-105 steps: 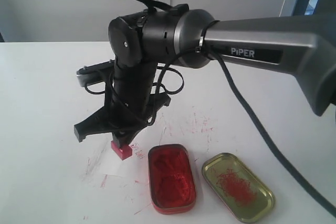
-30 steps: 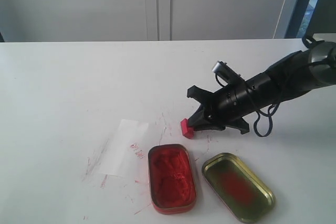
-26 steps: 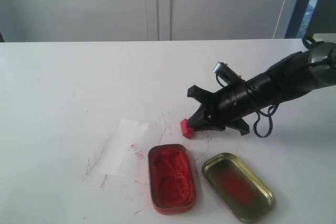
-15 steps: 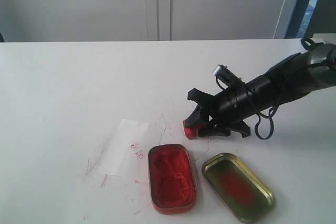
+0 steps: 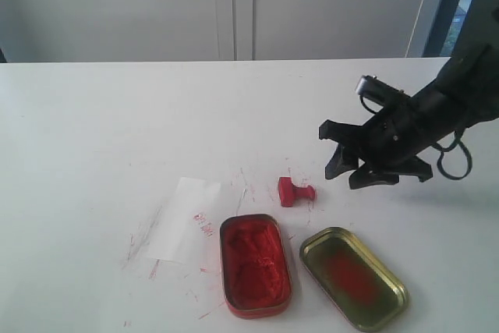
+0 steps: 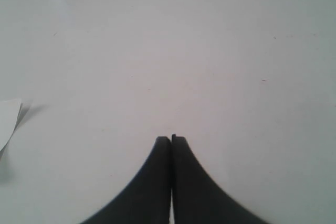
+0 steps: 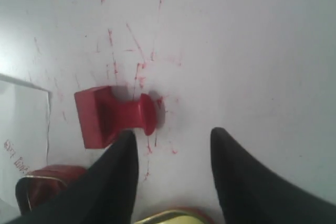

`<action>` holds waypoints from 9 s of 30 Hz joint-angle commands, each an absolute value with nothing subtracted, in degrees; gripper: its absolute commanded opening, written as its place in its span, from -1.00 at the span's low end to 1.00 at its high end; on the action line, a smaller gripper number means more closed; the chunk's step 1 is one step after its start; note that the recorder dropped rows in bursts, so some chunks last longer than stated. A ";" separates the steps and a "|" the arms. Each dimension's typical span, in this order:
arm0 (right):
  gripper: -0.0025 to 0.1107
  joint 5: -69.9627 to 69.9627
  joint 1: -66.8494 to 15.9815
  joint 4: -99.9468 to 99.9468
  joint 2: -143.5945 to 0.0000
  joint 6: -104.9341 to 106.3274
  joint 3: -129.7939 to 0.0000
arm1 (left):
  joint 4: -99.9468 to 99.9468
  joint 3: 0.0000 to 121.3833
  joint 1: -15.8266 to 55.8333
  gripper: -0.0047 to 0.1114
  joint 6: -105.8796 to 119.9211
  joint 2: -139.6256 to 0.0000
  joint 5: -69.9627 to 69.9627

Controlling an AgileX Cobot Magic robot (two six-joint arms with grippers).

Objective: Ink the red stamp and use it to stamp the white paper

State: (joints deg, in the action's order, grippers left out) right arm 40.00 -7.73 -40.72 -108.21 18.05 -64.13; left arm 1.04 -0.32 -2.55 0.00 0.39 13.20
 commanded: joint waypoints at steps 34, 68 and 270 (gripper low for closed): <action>-0.96 59.07 -7.39 1.88 -92.03 -7.40 -63.81 | 1.61 0.00 -2.67 -0.92 0.00 0.00 13.27; -0.96 60.94 5.22 -4.76 -87.87 1.08 -59.80 | 1.61 0.00 -2.67 -0.92 0.00 0.00 13.27; -0.96 19.59 1.88 -4.59 0.00 0.00 0.00 | 1.61 0.00 -2.67 -0.92 0.00 0.00 13.27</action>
